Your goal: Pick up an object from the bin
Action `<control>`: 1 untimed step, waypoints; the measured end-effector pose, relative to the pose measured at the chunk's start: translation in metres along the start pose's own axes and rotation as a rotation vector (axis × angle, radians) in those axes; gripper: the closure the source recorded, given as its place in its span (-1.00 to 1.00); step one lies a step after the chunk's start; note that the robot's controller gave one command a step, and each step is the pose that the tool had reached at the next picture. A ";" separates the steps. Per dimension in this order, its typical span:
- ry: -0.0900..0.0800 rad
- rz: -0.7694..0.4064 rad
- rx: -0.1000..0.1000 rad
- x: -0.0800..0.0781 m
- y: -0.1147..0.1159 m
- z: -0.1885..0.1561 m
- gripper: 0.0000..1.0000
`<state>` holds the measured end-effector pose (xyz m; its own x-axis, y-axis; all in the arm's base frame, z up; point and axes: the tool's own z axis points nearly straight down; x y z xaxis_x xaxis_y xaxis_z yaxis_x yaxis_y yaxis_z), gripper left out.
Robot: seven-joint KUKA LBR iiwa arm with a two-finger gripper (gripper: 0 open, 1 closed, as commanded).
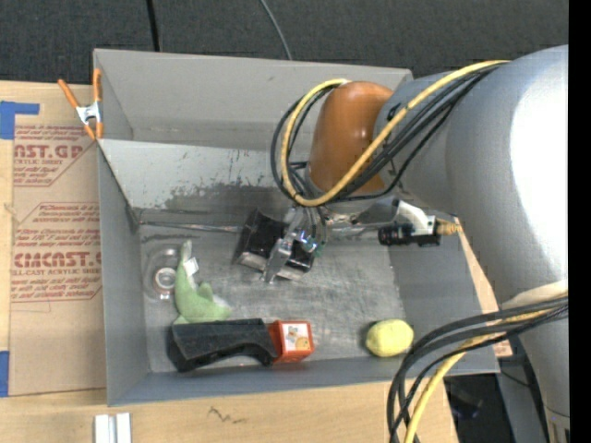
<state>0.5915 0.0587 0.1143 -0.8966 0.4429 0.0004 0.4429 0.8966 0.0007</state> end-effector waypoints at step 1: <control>-0.001 0.000 -0.001 0.000 0.000 -0.005 1.00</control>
Offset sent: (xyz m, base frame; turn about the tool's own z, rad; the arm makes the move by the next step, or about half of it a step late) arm 0.0001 0.0002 0.0832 0.0000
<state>0.5917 0.0588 0.1188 -0.8967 0.4426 -0.0010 0.4426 0.8967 0.0014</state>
